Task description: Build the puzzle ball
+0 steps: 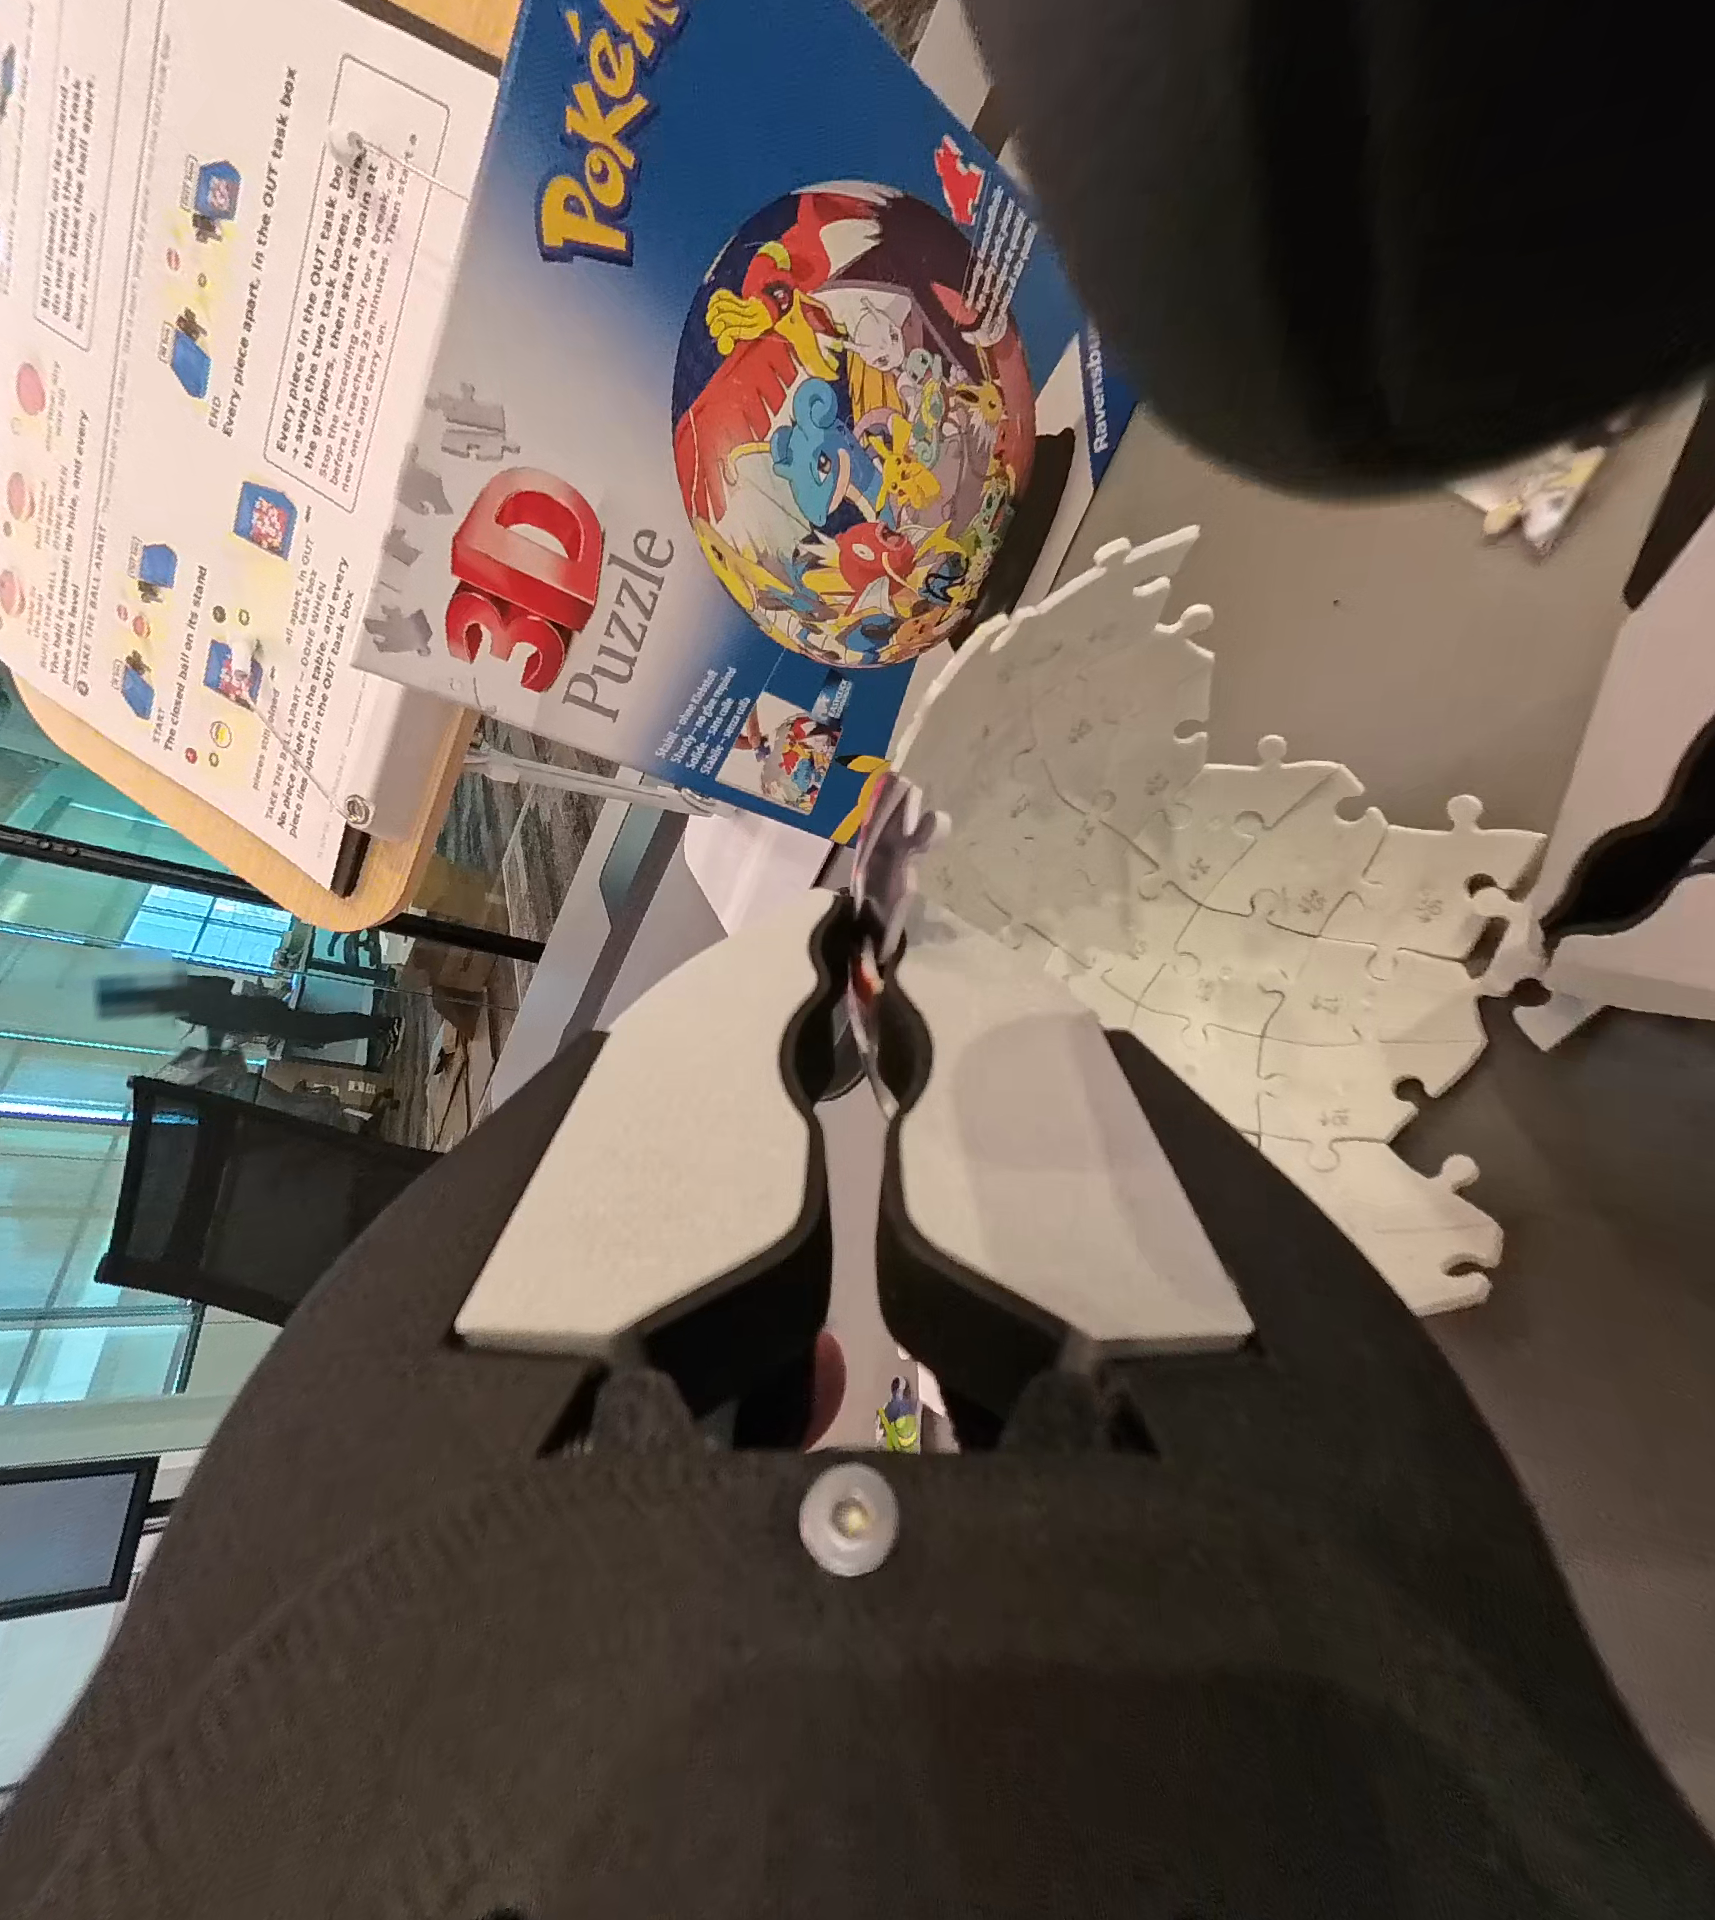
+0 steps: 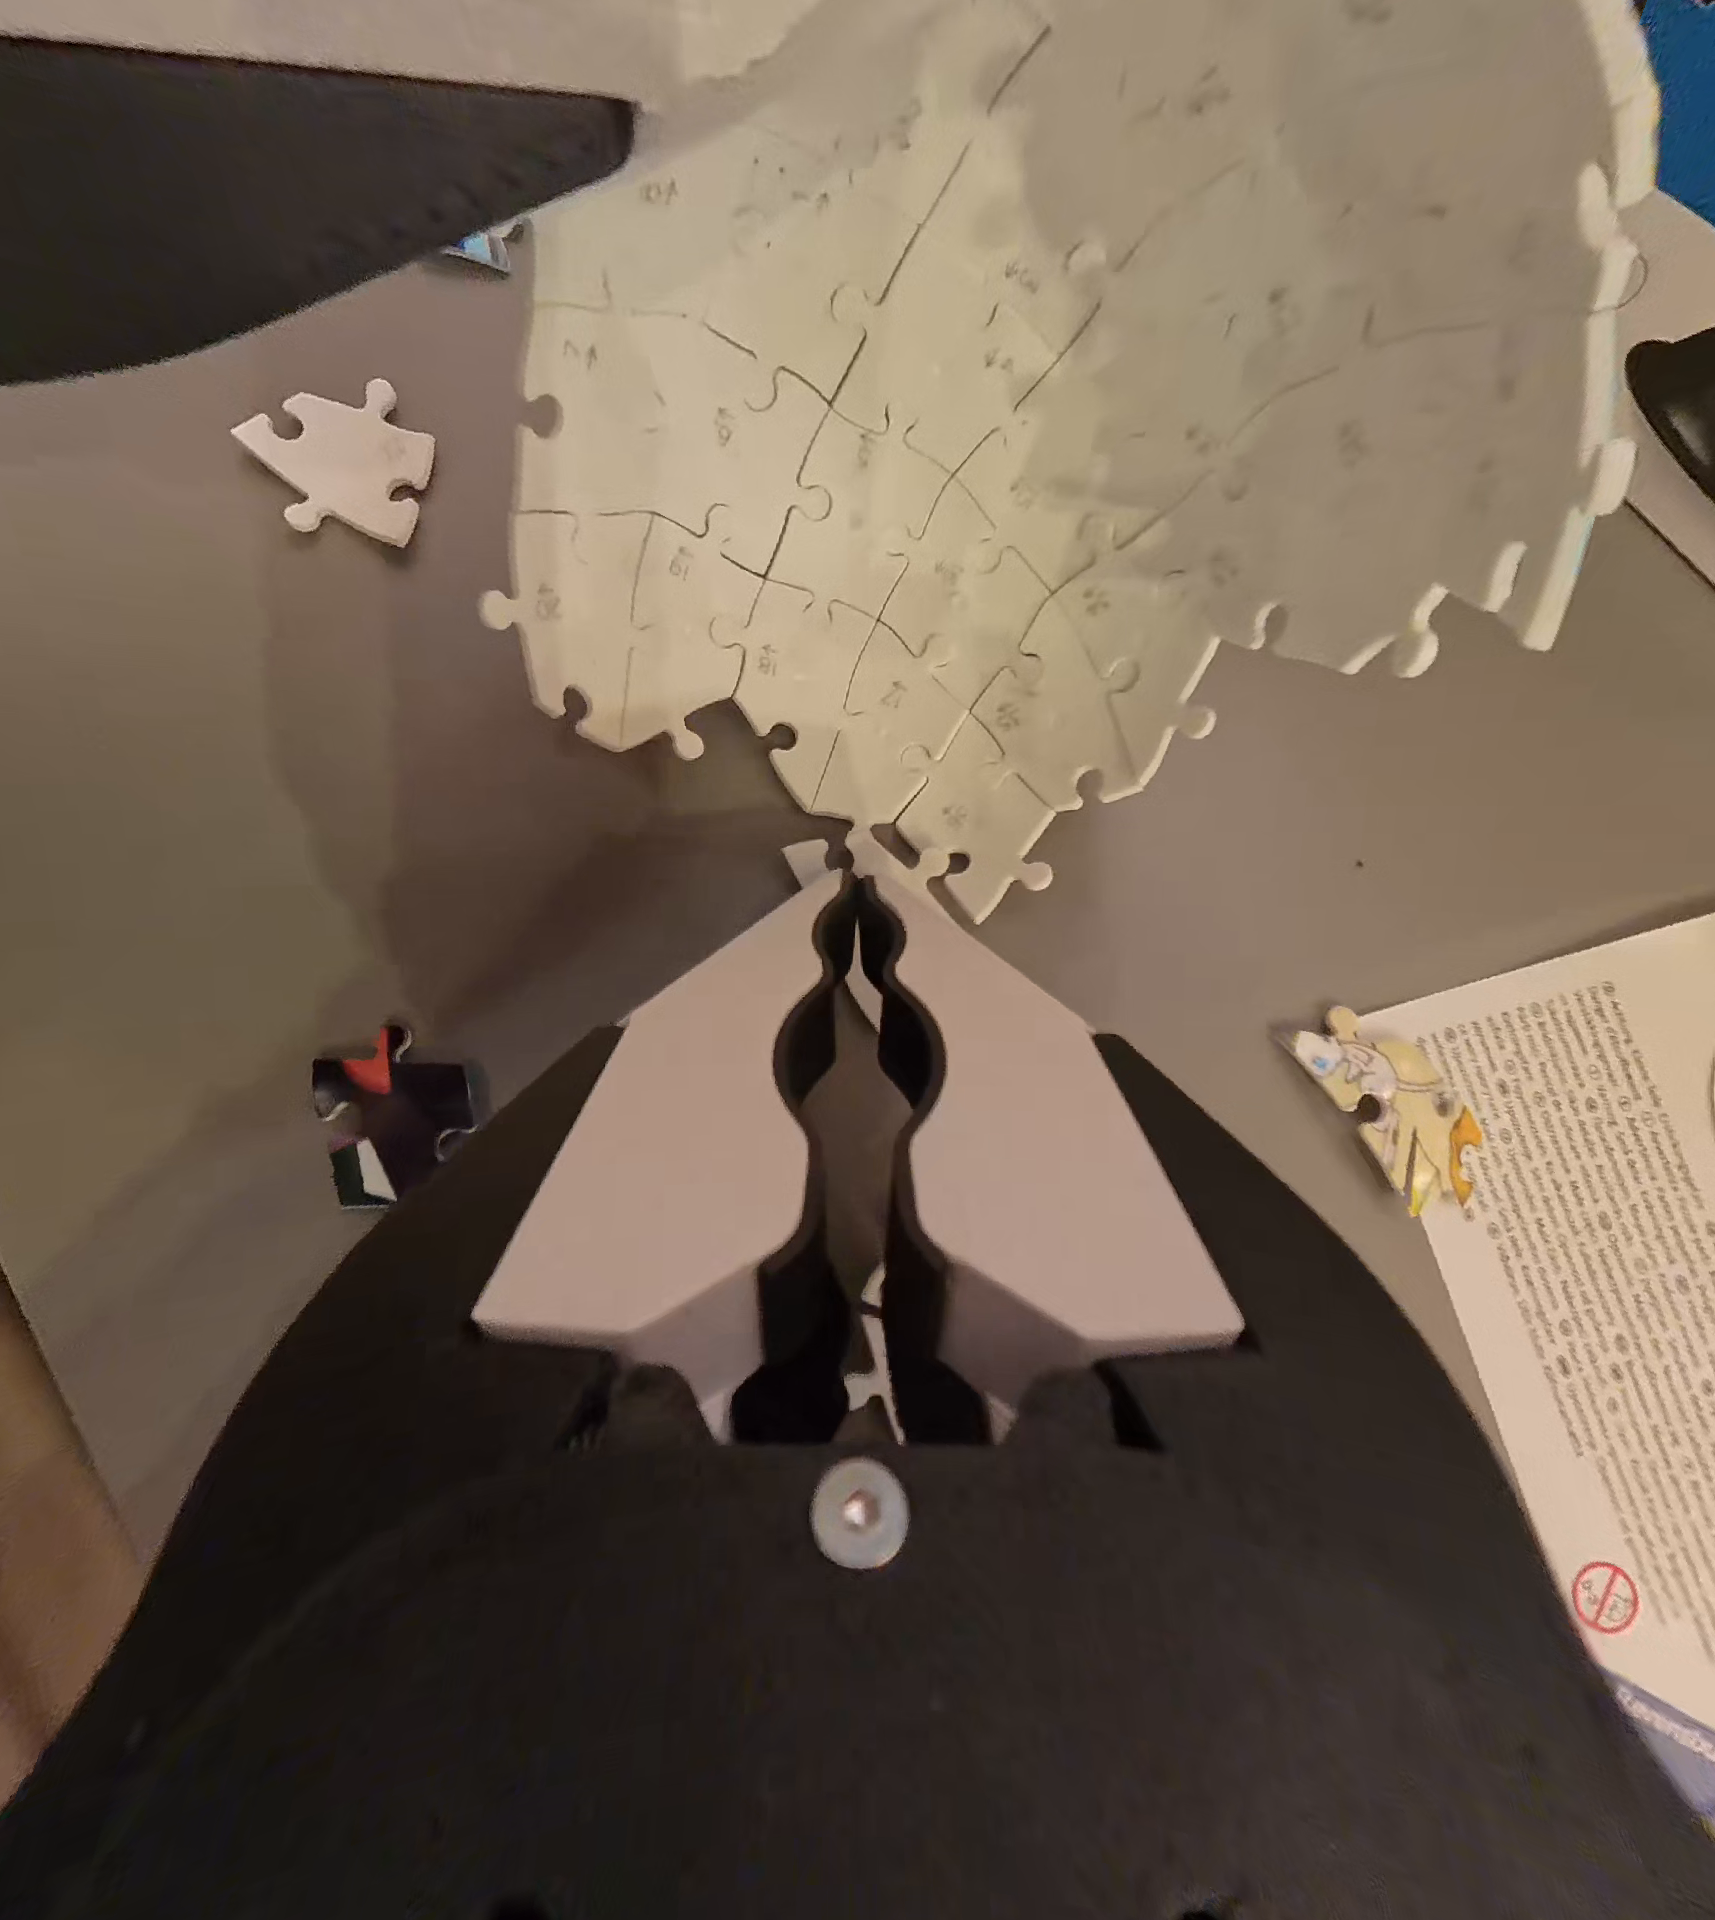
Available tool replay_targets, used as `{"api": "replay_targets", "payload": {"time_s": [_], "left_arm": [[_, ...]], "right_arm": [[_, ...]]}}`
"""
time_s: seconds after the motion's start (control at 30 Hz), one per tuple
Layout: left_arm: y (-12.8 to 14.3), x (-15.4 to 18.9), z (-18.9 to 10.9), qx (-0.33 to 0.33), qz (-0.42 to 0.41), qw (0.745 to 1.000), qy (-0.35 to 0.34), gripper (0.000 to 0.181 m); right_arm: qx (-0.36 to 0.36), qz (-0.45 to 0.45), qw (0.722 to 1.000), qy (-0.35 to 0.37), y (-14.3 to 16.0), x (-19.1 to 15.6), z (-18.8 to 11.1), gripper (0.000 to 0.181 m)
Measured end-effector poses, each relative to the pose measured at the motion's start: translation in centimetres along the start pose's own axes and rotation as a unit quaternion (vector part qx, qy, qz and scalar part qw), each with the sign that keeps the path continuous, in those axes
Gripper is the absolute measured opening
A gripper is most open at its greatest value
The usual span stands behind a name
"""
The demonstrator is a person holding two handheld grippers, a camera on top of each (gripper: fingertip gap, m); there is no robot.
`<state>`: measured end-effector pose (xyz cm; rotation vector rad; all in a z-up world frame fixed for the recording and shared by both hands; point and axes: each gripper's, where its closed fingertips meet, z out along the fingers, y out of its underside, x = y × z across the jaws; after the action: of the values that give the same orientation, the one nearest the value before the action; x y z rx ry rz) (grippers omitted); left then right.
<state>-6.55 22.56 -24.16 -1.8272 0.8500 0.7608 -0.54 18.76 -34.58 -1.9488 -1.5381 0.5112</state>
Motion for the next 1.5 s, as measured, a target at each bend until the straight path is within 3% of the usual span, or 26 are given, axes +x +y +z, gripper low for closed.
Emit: {"api": "replay_targets", "payload": {"time_s": [0.37,0.7,1.17,1.5], "left_arm": [[0.2,-0.1,-0.1,-0.001,-0.003,1.000,-0.002,0.002],[0.4,0.1,-0.1,0.000,-0.006,1.000,-0.001,0.002],[-0.8,0.2,-0.7,0.019,-0.001,1.000,-0.001,0.003],[-1.7,0.6,-1.5,0.029,-0.011,0.999,0.016,0.005]], "right_arm": [[-0.001,0.023,0.998,0.061,-0.3,0.6,0.3,0.000],[0.018,0.024,0.998,0.052,-1.0,0.7,-0.2,0.000],[-0.007,0.012,0.999,0.030,-0.6,0.7,0.8,0.000],[-0.016,0.059,0.998,-0.002,-0.4,0.6,0.9,0.000]]}}
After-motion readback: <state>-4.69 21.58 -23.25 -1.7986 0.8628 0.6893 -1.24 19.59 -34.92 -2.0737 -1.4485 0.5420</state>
